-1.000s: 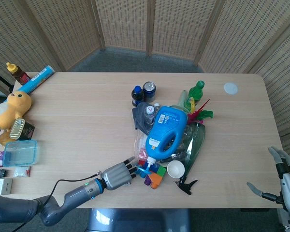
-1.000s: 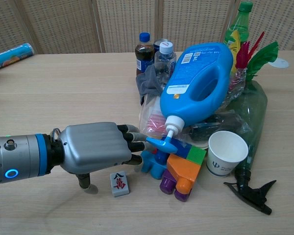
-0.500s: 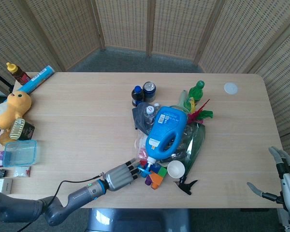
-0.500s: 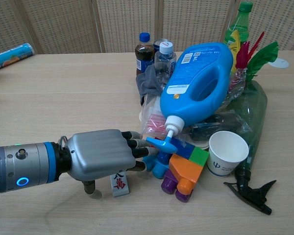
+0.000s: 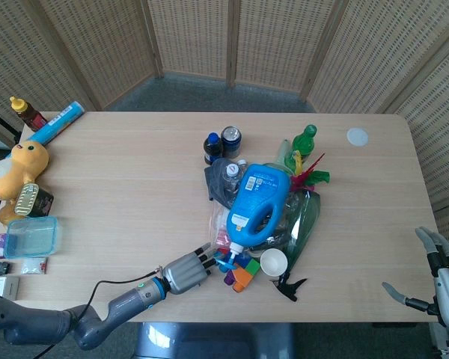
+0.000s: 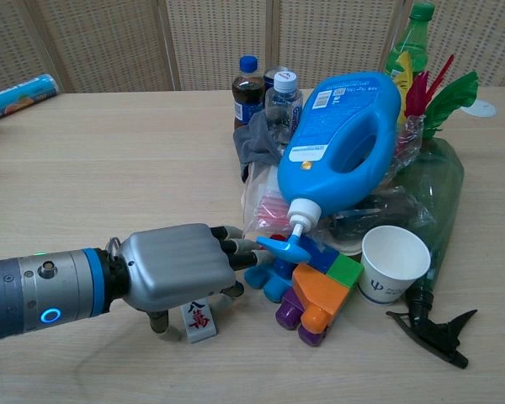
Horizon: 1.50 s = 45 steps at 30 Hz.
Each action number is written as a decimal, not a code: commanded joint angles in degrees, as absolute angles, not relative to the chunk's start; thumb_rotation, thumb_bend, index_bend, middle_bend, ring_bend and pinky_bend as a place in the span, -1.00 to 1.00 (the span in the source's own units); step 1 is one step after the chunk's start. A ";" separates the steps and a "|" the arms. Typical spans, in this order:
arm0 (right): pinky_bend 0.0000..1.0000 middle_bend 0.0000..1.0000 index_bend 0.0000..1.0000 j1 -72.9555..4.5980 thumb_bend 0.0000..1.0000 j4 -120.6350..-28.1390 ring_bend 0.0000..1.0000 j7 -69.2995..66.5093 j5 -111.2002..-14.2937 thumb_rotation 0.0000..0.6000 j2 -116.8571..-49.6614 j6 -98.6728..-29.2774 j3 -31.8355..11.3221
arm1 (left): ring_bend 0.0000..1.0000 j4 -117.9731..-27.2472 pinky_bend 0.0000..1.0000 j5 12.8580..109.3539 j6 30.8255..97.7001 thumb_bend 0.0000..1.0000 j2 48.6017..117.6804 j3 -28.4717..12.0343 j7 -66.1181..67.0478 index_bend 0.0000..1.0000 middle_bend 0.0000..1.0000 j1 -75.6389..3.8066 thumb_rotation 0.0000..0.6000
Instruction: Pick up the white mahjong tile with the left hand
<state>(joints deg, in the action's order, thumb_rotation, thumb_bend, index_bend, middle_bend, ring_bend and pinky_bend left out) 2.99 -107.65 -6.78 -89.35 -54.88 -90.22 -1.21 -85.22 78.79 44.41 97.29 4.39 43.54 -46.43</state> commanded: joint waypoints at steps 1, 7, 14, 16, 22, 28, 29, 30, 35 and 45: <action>-1.00 -1.00 -1.00 2.97 -1.00 -107.67 -1.00 -6.85 -89.33 0.29 -54.86 -90.16 -1.19 | -1.00 -85.13 -1.00 78.80 44.68 -1.00 97.25 4.28 43.72 0.03 -1.00 -46.47 1.00; -1.00 -1.00 -1.00 2.99 -1.00 -107.66 -1.00 -6.79 -89.53 0.29 -54.83 -90.23 -1.12 | -1.00 -85.22 -1.00 78.78 45.24 -1.00 96.94 4.26 44.40 0.08 -1.00 -46.54 1.00; -1.00 -1.00 -1.00 3.01 -1.00 -107.70 -1.00 -6.71 -89.60 0.30 -54.84 -90.27 -1.09 | -1.00 -85.19 -1.00 78.83 45.81 -1.00 97.08 4.47 44.48 0.15 -1.00 -46.33 1.00; -1.00 -1.00 -1.00 2.99 -1.00 -107.73 -1.00 -6.68 -89.64 0.31 -54.86 -90.24 -1.06 | -1.00 -85.20 -1.00 78.82 45.87 -1.00 97.14 4.57 44.45 0.19 -1.00 -46.27 1.00; -1.00 -1.00 -1.00 2.98 -1.00 -107.70 -1.00 -6.49 -89.65 0.29 -54.92 -90.17 -1.00 | -1.00 -85.03 -1.00 78.79 46.26 -1.00 97.22 4.61 44.79 0.29 -1.00 -46.16 1.00; -1.00 -1.00 -1.00 2.96 -1.00 -107.63 -1.00 -6.64 -89.41 0.29 -54.89 -90.18 -1.12 | -1.00 -86.72 -1.00 79.12 47.41 -1.00 95.70 3.87 44.95 0.29 -1.00 -46.28 1.00; -1.00 -1.00 -1.00 2.96 -1.00 -107.63 -1.00 -6.64 -89.42 0.29 -54.90 -90.19 -1.12 | -1.00 -87.25 -1.00 79.17 47.65 -1.00 95.26 3.66 44.97 0.29 -1.00 -46.33 1.00; -1.00 -1.00 -1.00 2.95 -1.00 -107.63 -1.00 -6.60 -89.43 0.30 -54.90 -90.18 -1.13 | -1.00 -87.84 -1.00 79.22 47.88 -1.00 94.76 3.44 44.98 0.29 -1.00 -46.39 1.00; -1.00 -1.00 -1.00 3.00 -1.00 -107.73 -1.00 -6.34 -89.66 0.29 -54.96 -90.28 -1.04 | -1.00 -92.23 -1.00 79.38 49.20 -1.00 90.81 1.86 45.52 0.29 -1.00 -46.98 1.00; -1.00 -1.00 -1.00 3.11 -1.00 -108.03 -1.00 -5.73 -90.03 0.29 -55.05 -90.46 -0.86 | -1.00 -101.24 -1.00 77.54 51.39 -1.00 80.87 -3.69 47.11 0.29 -1.00 -49.09 1.00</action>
